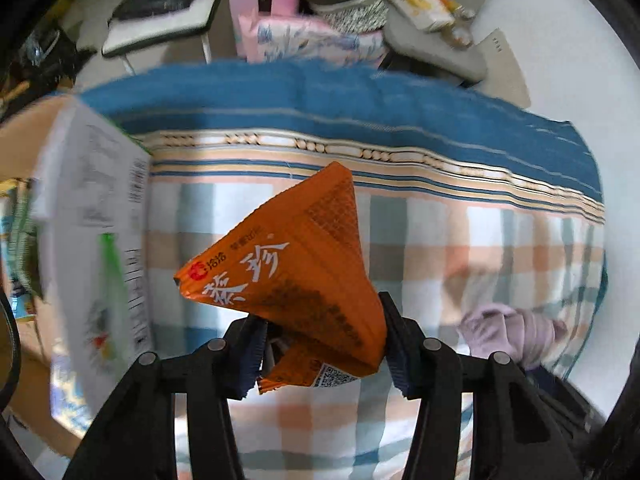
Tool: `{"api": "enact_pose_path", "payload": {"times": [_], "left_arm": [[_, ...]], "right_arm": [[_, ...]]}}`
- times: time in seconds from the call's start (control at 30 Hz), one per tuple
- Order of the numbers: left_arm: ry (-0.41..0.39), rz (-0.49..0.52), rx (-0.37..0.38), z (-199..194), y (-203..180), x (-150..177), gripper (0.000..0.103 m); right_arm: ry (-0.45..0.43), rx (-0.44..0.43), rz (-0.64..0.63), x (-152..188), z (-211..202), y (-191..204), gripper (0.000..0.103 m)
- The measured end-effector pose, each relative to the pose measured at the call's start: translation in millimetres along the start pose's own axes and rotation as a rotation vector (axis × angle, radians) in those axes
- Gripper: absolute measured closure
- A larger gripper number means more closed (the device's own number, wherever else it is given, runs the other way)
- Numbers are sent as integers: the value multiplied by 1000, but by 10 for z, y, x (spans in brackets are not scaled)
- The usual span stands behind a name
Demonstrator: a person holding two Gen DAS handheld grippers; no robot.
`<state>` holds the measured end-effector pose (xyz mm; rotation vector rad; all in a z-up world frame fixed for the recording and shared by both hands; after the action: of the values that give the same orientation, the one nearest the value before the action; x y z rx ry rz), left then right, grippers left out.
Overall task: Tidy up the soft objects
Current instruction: 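Carry the orange bag and lilac cloth into the box and release both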
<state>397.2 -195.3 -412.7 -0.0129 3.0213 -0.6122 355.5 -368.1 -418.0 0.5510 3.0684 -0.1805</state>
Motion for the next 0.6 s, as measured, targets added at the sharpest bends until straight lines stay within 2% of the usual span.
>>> {"api": "enact_pose_path", "payload": {"times": [0.17,0.27,0.43,0.6], "left_arm": [[-95,57,13,-570,22,269,54],[-138,75,20,-897,161,491,54],[-167,52,46,-1331,539,903,54],[-207,21,24,-1766,981,1234,54]], "right_arm": [[-55,-30,-51,236,-405,139,51],[-91,-59,-94,434,-660,272,51],[-116,-126,-157,856,-1004,550,51],[-133,-194,-238,1285,-1363,970,51]]}}
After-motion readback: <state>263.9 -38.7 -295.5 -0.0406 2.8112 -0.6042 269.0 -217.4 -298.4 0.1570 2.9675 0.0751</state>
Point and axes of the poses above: each gripper's, at about its wrist camera, not at the fingertips, and z roughly the way its jaws point, y to its left, x to its underside, the point moved 7 cm from there along z, roughly the way its jaws point, and after that the axes turned 11 degrees about x, right-handed, at the moved point
